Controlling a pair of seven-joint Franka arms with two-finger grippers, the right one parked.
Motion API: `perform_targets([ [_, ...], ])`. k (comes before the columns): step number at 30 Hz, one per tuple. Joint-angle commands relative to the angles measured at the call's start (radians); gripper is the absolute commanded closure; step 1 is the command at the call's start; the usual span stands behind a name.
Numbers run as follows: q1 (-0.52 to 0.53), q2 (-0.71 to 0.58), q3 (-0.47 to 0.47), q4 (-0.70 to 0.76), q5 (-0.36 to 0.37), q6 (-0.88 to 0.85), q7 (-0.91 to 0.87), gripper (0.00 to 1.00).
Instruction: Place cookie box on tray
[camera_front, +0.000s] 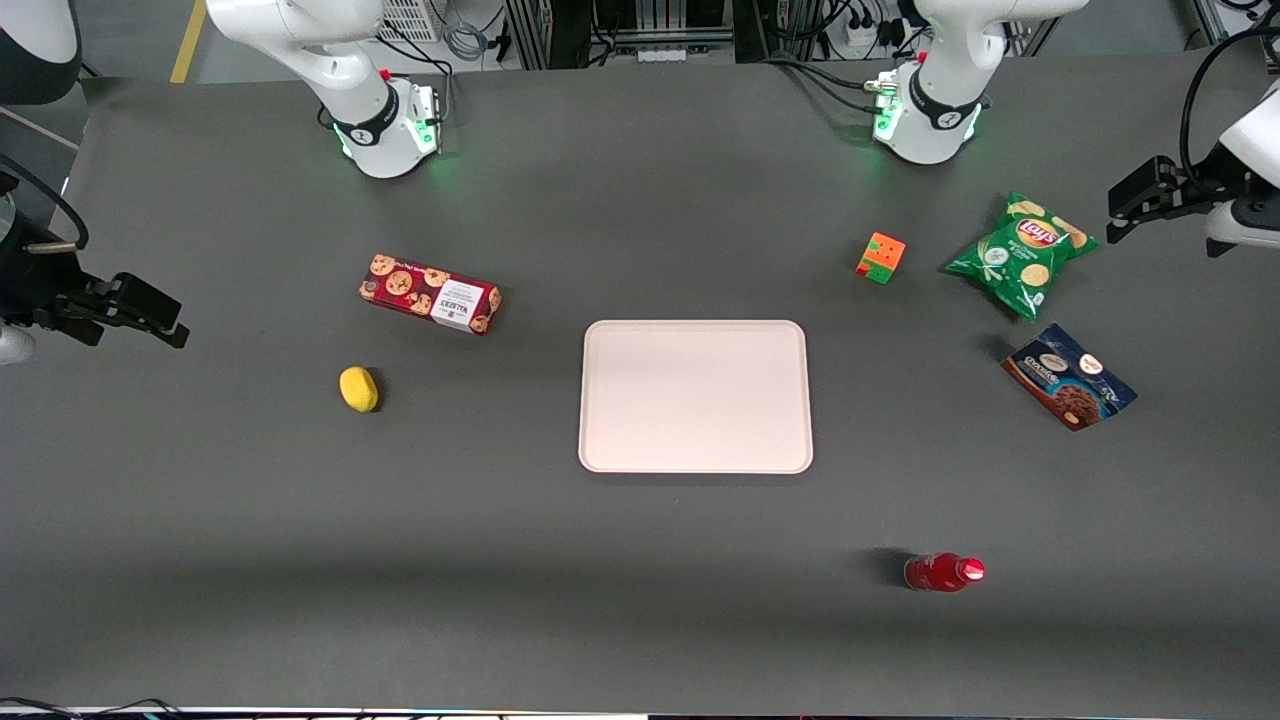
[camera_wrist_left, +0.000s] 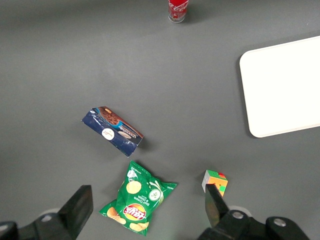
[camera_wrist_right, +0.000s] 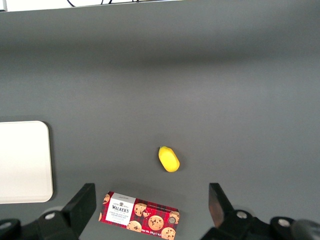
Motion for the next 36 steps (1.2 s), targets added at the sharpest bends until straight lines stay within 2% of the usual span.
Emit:
perform_targets([
  [1,0.002,0.010,-0.002,0.017,0.000,-0.015,-0.004,0.00],
  [25,0.029,0.027,0.006,0.017,0.002,0.008,-0.007,0.00],
  [36,0.022,0.046,0.081,0.018,-0.007,0.045,-0.004,0.00],
])
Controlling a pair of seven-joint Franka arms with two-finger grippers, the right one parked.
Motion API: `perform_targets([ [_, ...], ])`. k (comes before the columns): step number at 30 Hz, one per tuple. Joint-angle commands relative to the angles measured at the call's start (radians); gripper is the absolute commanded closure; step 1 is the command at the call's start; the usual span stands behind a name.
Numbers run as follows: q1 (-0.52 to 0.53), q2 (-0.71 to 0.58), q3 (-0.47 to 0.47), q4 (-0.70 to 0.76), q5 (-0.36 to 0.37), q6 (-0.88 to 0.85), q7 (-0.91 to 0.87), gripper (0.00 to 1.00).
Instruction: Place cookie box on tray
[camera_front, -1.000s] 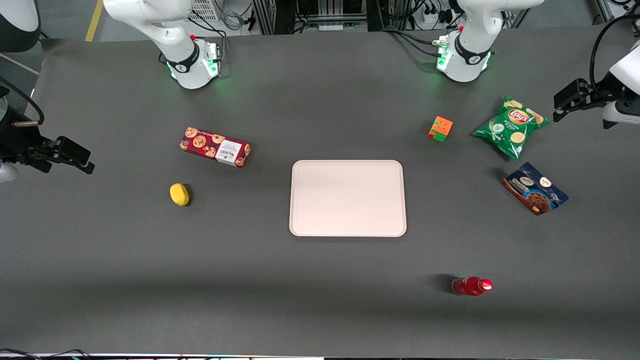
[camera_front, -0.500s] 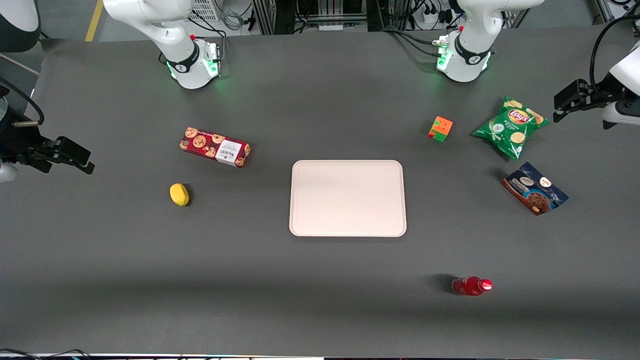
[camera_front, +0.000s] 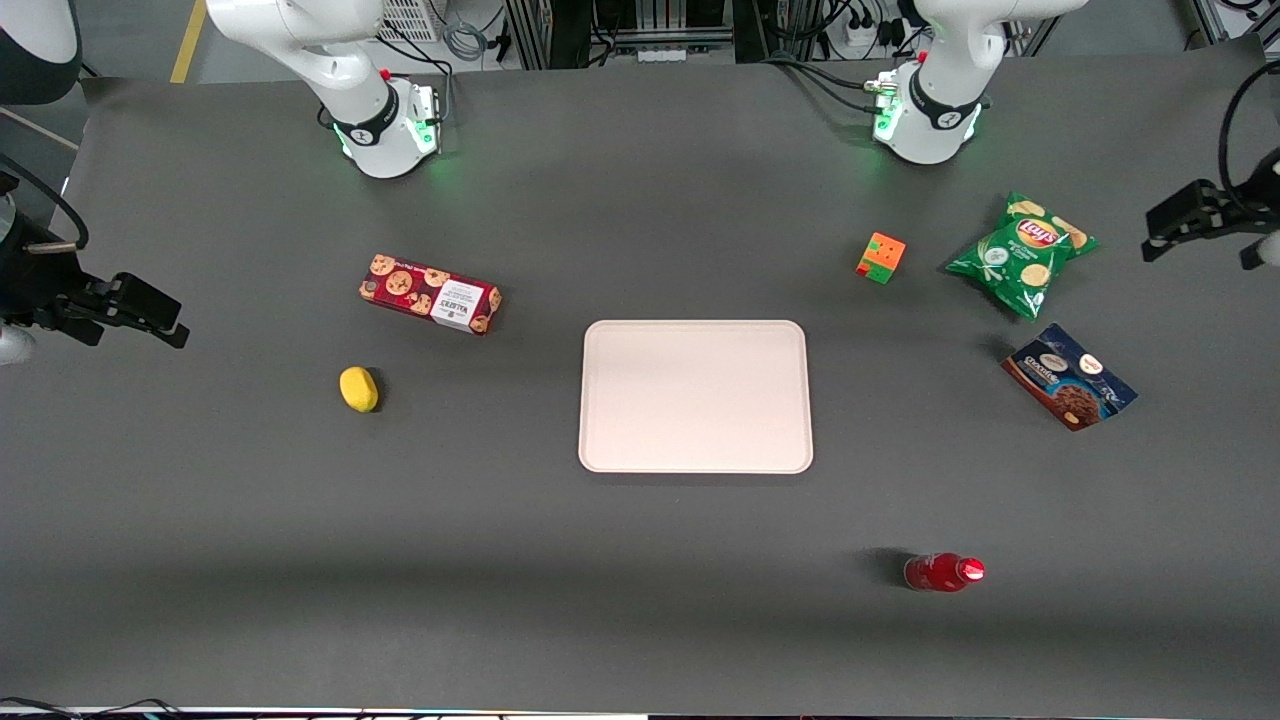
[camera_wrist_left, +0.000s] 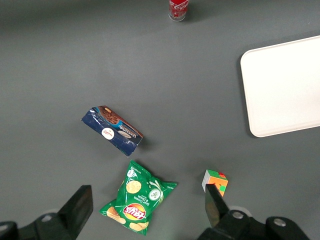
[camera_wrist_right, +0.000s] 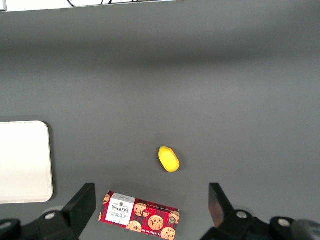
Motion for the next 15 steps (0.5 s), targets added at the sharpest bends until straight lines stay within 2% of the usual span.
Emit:
perform_targets([
  [1,-0.003,0.013,0.024,0.018,-0.008,0.011,-0.002,0.00],
  [11,-0.051,0.009,0.039,0.021,-0.002,-0.005,-0.011,0.00],
  [15,-0.074,0.009,0.074,0.021,0.001,-0.006,-0.027,0.00],
])
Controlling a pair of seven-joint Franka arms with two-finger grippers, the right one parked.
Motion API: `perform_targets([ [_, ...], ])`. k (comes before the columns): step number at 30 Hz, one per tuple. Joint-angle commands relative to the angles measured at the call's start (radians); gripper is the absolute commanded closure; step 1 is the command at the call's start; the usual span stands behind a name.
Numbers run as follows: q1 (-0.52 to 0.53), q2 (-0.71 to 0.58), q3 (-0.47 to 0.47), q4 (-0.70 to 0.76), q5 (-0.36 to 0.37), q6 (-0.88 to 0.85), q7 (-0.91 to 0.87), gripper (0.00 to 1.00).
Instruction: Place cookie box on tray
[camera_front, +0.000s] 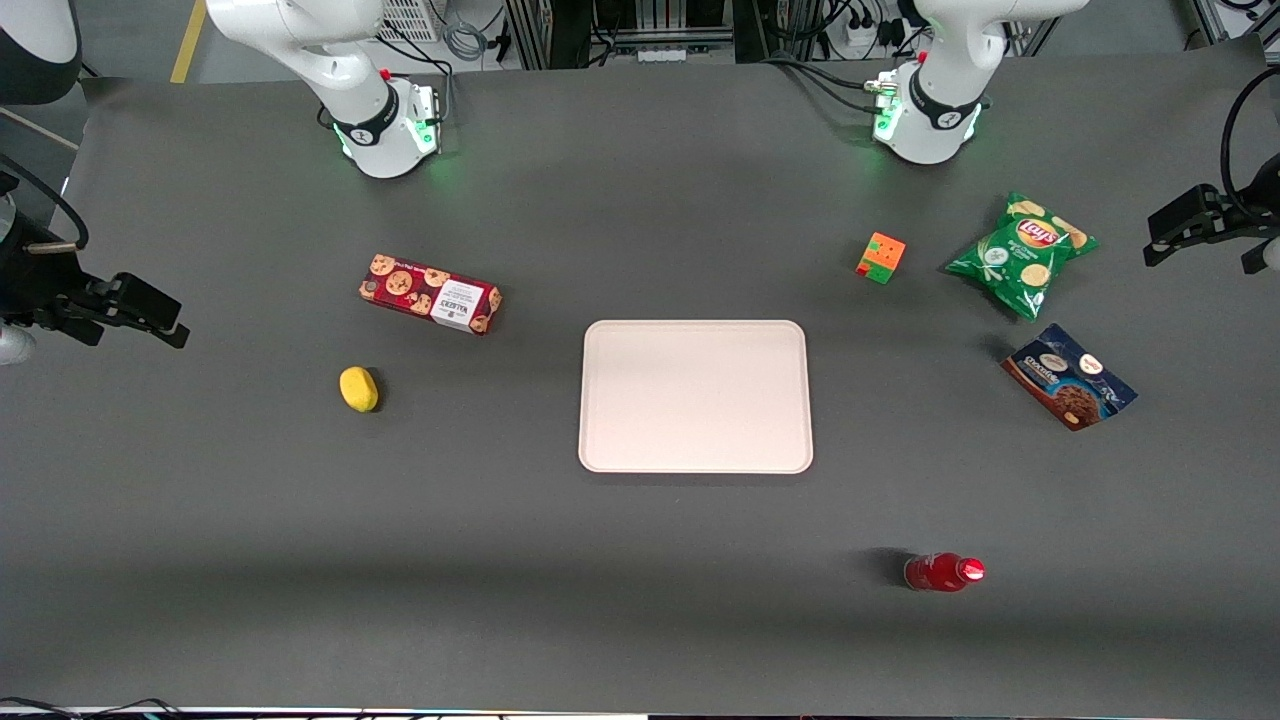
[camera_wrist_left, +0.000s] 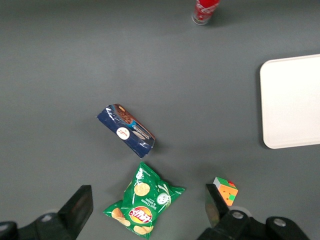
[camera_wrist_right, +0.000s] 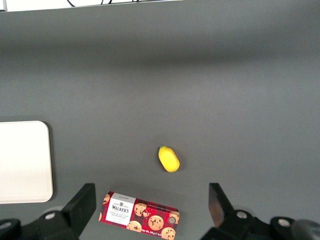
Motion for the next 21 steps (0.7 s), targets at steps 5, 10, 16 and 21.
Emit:
perform_targets([
  [5,-0.044,0.002,0.057,0.021,0.004,-0.016,-0.021,0.00],
  [10,-0.044,-0.006,0.050,0.024,0.004,-0.024,-0.029,0.00],
  [16,-0.045,-0.009,0.021,0.028,0.002,-0.044,-0.074,0.00],
  [21,-0.045,-0.009,-0.008,0.030,0.002,-0.048,-0.110,0.00],
])
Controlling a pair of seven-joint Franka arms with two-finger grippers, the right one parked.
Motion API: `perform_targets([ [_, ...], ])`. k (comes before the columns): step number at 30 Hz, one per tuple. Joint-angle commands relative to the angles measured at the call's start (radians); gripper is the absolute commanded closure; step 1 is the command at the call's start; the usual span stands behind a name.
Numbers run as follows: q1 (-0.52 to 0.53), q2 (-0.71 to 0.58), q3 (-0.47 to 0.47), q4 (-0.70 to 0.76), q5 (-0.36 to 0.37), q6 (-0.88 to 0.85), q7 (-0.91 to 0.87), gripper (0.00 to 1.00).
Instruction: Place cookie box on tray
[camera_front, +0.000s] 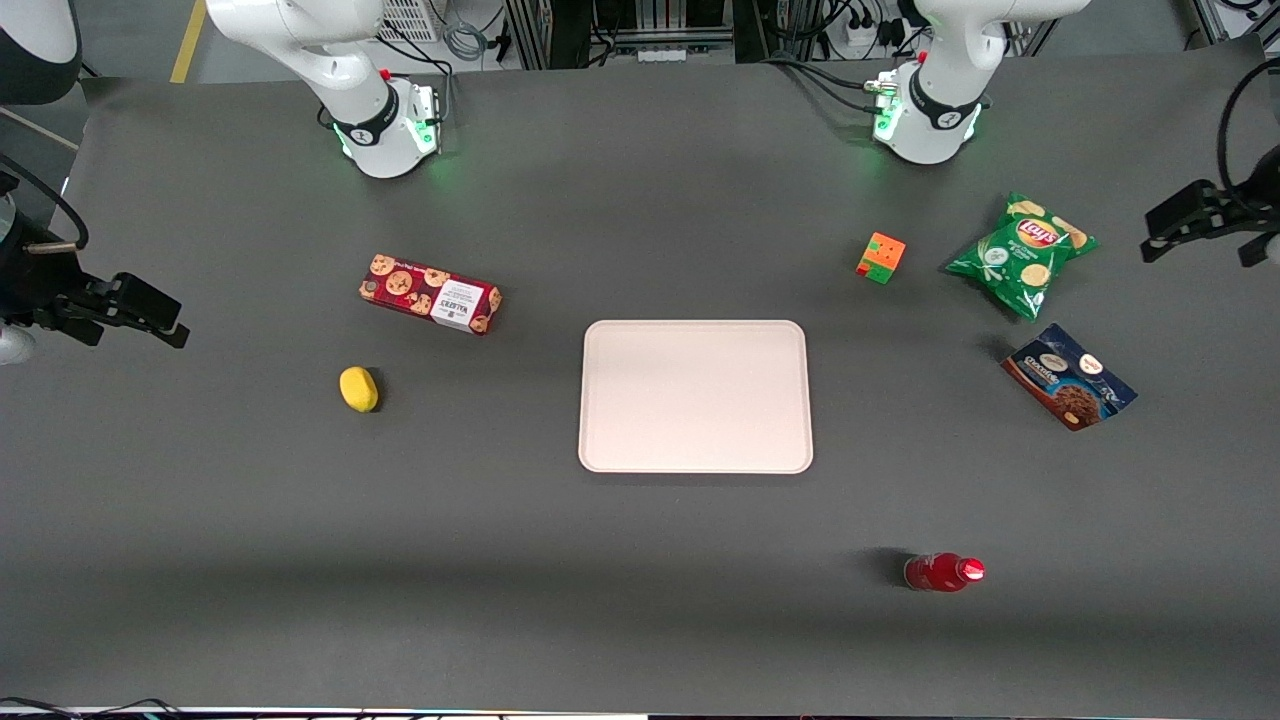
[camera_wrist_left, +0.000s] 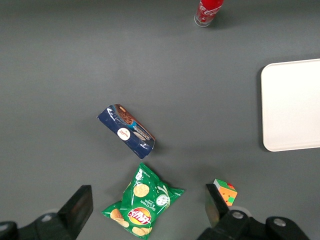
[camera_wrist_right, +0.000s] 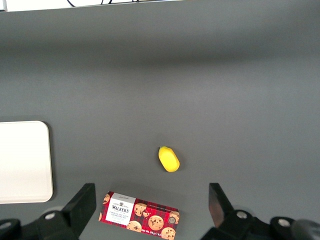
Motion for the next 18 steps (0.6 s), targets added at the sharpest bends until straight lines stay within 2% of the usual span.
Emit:
perform_targets([
  [1,-0.013,-0.007,-0.022,0.015,0.002,-0.030,-0.051,0.00],
  [9,-0.007,-0.005,-0.002,0.015,0.017,-0.082,-0.053,0.00],
  [18,-0.004,0.042,0.129,-0.018,0.079,-0.065,-0.214,0.00],
])
